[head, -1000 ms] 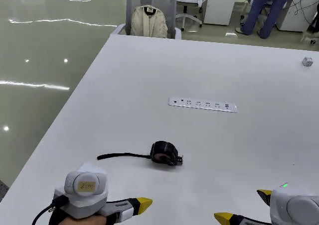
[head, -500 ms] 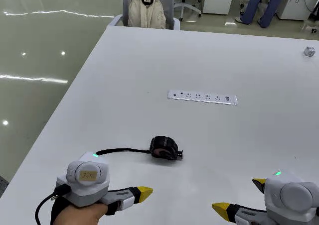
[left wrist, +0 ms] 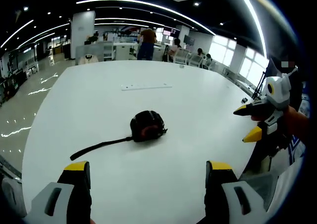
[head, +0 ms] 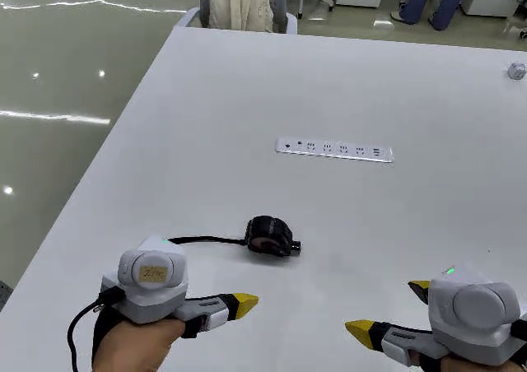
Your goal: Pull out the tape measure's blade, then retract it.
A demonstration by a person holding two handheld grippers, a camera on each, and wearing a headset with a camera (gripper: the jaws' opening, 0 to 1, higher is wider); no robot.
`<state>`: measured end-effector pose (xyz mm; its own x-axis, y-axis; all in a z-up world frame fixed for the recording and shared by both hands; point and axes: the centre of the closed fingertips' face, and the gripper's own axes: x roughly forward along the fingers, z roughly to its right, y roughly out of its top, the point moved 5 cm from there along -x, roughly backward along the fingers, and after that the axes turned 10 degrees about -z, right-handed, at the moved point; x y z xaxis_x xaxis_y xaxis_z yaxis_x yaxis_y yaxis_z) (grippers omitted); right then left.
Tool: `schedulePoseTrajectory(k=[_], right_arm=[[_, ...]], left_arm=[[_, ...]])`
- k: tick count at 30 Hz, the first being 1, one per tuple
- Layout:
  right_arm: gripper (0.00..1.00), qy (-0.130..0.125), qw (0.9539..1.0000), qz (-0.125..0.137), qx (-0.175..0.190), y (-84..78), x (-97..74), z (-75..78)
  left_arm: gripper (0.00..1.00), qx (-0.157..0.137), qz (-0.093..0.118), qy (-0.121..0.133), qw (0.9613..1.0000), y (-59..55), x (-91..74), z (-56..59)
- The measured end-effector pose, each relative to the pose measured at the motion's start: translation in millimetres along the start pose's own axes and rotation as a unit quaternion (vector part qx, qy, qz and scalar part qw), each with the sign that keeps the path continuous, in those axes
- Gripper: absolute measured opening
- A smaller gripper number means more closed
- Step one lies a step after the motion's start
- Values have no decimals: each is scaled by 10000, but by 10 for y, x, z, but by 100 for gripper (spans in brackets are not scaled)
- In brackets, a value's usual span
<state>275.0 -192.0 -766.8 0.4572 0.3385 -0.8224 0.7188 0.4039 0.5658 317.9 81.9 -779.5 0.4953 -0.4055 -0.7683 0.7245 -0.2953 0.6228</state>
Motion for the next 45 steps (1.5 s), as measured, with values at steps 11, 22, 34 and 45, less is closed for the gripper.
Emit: schedulePoseTrajectory(k=[11,22,34,45], right_arm=[[74,79,9998,-29,-207,101,101,39],[72,159,9993,-79,-340,162,213,56],[70,242,9986,-102,-461,268,340,67],[68,300,9968,-108,-731,414,464,80]], left_arm=[[92,81,-55,-27,9999,49,115,-16],[89,293,-99,-123,9994,120,223,-45],[87,504,-192,-234,9983,201,351,-70],[85,761,-261,-281,9964,281,465,-123]])
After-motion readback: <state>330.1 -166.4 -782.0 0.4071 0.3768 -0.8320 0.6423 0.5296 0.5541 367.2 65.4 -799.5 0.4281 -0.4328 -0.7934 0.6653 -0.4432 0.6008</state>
